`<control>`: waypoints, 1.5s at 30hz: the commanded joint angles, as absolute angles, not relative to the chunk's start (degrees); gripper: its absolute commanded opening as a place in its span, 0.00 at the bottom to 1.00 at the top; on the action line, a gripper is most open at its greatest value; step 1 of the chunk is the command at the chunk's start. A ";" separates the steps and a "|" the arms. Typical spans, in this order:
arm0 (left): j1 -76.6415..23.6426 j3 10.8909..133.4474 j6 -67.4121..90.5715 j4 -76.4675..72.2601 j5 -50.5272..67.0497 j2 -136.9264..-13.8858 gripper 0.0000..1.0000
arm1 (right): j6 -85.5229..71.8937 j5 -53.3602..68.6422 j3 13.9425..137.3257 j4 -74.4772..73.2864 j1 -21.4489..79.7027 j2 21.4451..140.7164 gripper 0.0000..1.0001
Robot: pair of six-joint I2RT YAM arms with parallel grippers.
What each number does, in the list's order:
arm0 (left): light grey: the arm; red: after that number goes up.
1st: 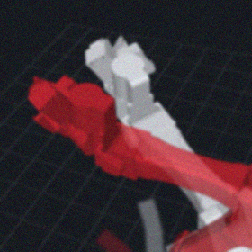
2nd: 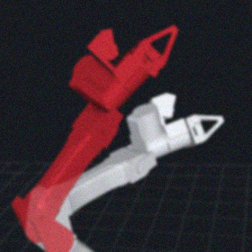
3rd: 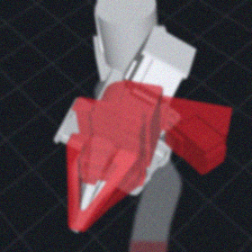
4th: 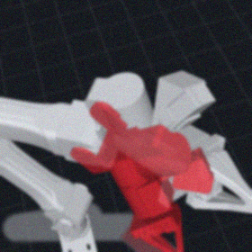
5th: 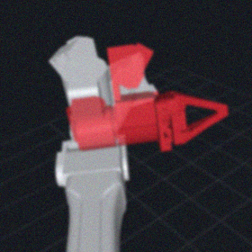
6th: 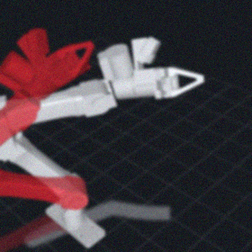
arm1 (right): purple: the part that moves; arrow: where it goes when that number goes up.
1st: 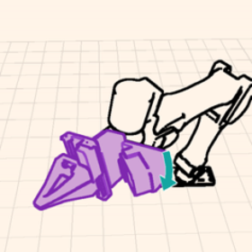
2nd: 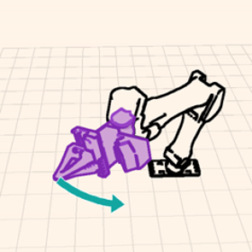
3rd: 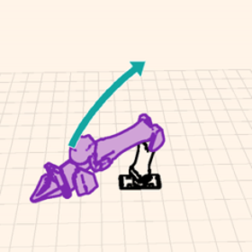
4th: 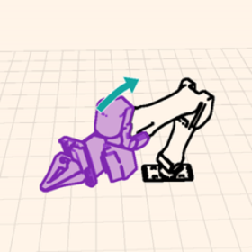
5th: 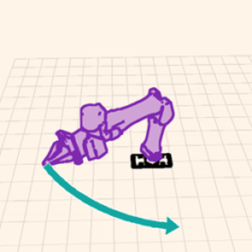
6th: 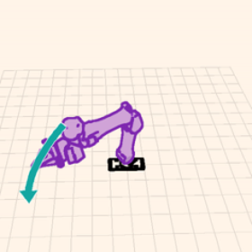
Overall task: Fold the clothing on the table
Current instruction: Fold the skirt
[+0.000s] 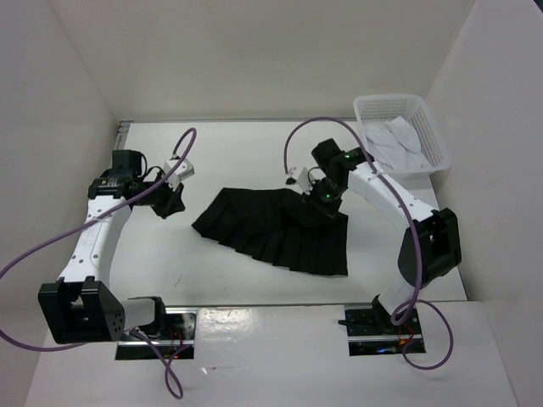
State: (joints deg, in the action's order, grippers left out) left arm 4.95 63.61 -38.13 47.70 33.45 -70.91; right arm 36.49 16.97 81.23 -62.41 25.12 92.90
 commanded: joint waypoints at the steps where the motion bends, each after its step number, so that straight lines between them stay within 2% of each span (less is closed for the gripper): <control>1: 5.10 63.46 -36.57 48.86 36.65 -71.72 0.19 | 38.14 12.49 76.57 -68.12 27.42 91.23 0.00; 6: 5.10 63.46 -36.04 48.87 39.02 -73.56 0.20 | 37.01 11.78 72.69 -68.12 29.62 91.23 0.00; 8: 5.10 63.46 -34.02 48.25 39.81 -75.14 0.26 | 36.48 12.39 71.89 -67.59 30.32 91.23 0.00; 9: 5.10 63.46 -33.23 47.73 41.12 -75.84 0.31 | 35.95 12.39 71.37 -66.80 30.93 91.23 0.00; 10: 4.31 63.46 -31.31 46.85 41.74 -76.81 0.44 | 35.95 12.91 71.37 -66.01 30.94 91.23 0.00; 14: -0.16 63.98 -28.75 45.80 46.39 -85.49 0.60 | 34.89 12.92 70.75 -64.78 30.94 91.23 0.00; 21: -5.35 70.04 -25.84 46.32 55.28 -100.44 0.65 | 32.26 11.26 70.75 -62.40 31.46 91.23 0.00; 25: -8.26 70.66 -23.12 44.39 56.51 -107.56 0.72 | 30.85 10.73 70.75 -61.08 31.46 91.23 0.00; 29: -10.98 71.19 -16.98 37.72 56.51 -109.24 0.77 | 29.62 9.23 70.75 -61.08 31.46 91.75 0.00; 37: -13.18 71.72 -5.99 30.77 57.04 -113.90 0.77 | 28.56 9.23 70.75 -60.56 29.18 92.81 0.00; 45: -15.03 70.31 -1.32 28.83 50.02 -115.05 0.77 | 28.56 8.09 70.75 -60.03 28.13 92.29 0.00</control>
